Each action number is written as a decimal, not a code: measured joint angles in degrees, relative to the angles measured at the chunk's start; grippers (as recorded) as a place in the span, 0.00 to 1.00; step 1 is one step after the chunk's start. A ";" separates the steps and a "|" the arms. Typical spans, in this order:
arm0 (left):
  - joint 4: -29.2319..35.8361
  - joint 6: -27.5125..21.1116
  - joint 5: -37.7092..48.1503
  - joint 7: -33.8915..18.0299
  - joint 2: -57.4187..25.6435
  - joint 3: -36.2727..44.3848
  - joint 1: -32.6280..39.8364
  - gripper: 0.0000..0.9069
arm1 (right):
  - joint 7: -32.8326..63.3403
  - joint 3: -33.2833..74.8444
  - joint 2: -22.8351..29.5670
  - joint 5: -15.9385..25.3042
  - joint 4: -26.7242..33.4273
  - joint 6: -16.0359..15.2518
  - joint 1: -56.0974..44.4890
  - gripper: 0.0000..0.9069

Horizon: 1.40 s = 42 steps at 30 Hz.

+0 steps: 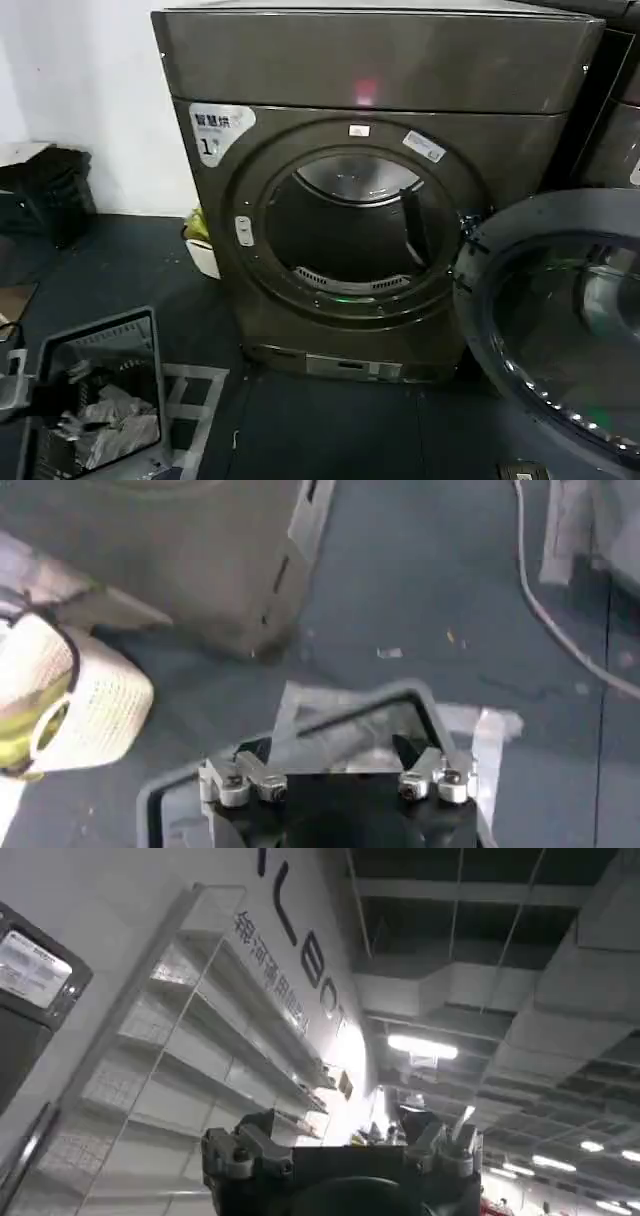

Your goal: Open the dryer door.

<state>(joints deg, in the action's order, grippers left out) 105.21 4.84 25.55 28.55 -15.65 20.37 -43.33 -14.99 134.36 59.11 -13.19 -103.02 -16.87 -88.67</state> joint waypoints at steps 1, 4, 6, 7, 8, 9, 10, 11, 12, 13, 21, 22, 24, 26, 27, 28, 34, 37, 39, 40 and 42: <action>-0.43 0.02 -0.39 0.17 -0.11 0.00 -0.03 1.00 | 0.00 -0.11 0.00 0.09 0.00 0.02 0.07 1.00; -1.22 0.09 -0.49 0.56 -0.38 -0.65 -0.57 1.00 | 0.00 -0.36 0.00 0.28 0.10 0.06 0.33 1.00; -1.62 0.11 -0.42 0.97 -0.83 -1.80 -1.58 1.00 | 0.00 -0.37 -0.05 0.40 0.22 0.06 0.49 1.00; -1.84 0.10 -0.36 1.14 -0.89 -2.42 -2.11 1.00 | -0.01 -0.38 -0.05 0.43 0.22 0.06 0.52 1.00; -2.09 0.09 -0.46 1.65 -0.96 -3.05 -2.72 1.00 | -0.02 -0.37 -0.05 0.43 0.22 0.06 0.52 1.00; -2.28 0.08 -0.74 2.13 -1.09 -3.81 -3.44 1.00 | -0.02 -0.38 -0.05 0.49 0.21 0.07 0.53 1.00; -2.41 0.08 -1.02 2.45 -1.16 -4.55 -4.12 1.00 | -0.04 -0.43 -0.05 0.63 0.23 0.07 0.56 1.00; -2.43 0.11 -1.15 2.59 -1.17 -5.26 -4.87 1.00 | -0.06 -0.45 -0.05 0.68 0.28 0.07 0.59 1.00; -2.42 0.14 -1.14 2.55 -1.15 -5.91 -5.51 1.00 | -0.07 -0.41 -0.07 0.68 0.30 0.07 0.60 1.00; -2.37 0.14 -1.15 2.43 -1.14 -6.55 -6.07 1.00 | -0.07 -0.28 -0.15 0.68 0.30 0.07 0.59 1.00; -2.28 0.18 -1.54 3.54 -1.52 -8.09 -7.52 1.00 | -0.15 0.64 -0.42 0.84 0.90 0.01 -0.03 1.00; -2.33 0.17 -1.57 3.51 -1.52 -8.17 -7.54 1.00 | -0.17 0.64 -0.42 0.86 0.96 0.01 -0.04 1.00; -2.39 0.30 -1.74 3.57 -1.52 -8.23 -7.53 1.00 | -0.23 0.64 -0.42 0.86 0.94 0.01 -0.08 1.00; -2.44 0.55 -2.00 3.77 -1.53 -8.23 -7.43 1.00 | -0.28 0.57 -0.27 0.86 0.86 0.01 -0.11 1.00; -2.48 0.65 -2.33 4.00 -1.53 -8.23 -7.38 1.00 | -0.32 0.51 -0.17 0.88 0.88 0.02 -0.13 1.00; -2.51 0.87 -2.80 4.55 -1.52 -8.21 -7.24 1.00 | -0.34 0.50 -0.12 0.94 1.00 0.02 -0.18 1.00; -2.63 1.63 -4.44 5.52 -1.60 -8.14 -6.92 1.00 | -0.37 0.81 -0.12 0.97 1.08 0.03 -0.58 1.00; -2.68 2.08 -4.94 6.11 -1.94 -8.08 -6.79 1.00 | -0.40 1.07 -0.03 1.05 1.37 0.08 -0.88 1.00; -2.71 2.17 -5.02 6.27 -1.94 -8.08 -6.69 1.00 | -0.41 1.43 -0.17 1.12 1.58 0.09 -1.08 1.00; -2.72 2.25 -5.13 6.32 -1.93 -8.08 -6.65 1.00 | -0.42 1.52 -0.20 1.13 1.57 0.09 -1.13 1.00; -2.74 2.51 -5.23 6.37 -1.87 -8.08 -6.52 1.00 | -0.47 1.68 -0.20 1.12 1.37 0.09 -1.30 1.00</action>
<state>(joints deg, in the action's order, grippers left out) 102.47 7.35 20.32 34.92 -17.52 12.29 -49.85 -15.46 136.04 58.92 -12.06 -101.66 -16.78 -89.98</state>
